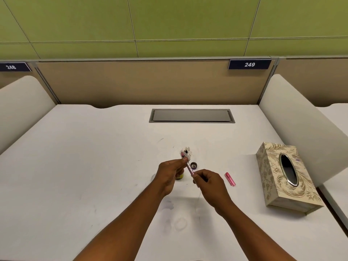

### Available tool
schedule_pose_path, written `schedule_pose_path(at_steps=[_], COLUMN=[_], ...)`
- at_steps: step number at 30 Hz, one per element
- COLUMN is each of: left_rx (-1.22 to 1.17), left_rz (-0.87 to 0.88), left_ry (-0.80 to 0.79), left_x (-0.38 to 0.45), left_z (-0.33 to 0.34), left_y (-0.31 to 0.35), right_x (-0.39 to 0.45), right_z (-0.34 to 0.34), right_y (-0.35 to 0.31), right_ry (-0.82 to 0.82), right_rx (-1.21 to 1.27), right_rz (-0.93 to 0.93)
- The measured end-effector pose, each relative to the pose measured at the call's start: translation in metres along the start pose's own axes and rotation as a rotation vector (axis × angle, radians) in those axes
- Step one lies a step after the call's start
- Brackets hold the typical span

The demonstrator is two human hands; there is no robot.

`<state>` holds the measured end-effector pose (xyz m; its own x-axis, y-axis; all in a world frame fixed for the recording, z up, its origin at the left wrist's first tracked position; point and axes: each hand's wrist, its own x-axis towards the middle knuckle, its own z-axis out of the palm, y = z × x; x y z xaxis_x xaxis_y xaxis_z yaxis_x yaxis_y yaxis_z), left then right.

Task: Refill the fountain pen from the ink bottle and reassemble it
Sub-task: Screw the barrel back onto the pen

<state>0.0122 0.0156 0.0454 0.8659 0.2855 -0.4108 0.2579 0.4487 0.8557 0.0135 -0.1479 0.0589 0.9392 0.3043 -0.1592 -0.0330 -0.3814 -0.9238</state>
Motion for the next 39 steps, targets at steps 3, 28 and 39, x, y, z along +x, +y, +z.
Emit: schedule_pose_path(at_steps=[3, 28, 39], left_rx=[0.008, 0.136, 0.087], left_rz=[0.009, 0.038, -0.019], left_ry=[-0.023, 0.044, 0.088], left_x=[0.000, 0.000, -0.003], left_z=[-0.003, -0.010, -0.014], left_y=[-0.001, -0.009, -0.023], right_x=[0.002, -0.009, 0.002], right_z=[0.000, -0.025, -0.010], right_y=[0.000, 0.048, 0.076], right_ry=[-0.018, 0.022, 0.045], right_rx=[0.030, -0.010, -0.393], right_rz=[0.055, 0.142, 0.170])
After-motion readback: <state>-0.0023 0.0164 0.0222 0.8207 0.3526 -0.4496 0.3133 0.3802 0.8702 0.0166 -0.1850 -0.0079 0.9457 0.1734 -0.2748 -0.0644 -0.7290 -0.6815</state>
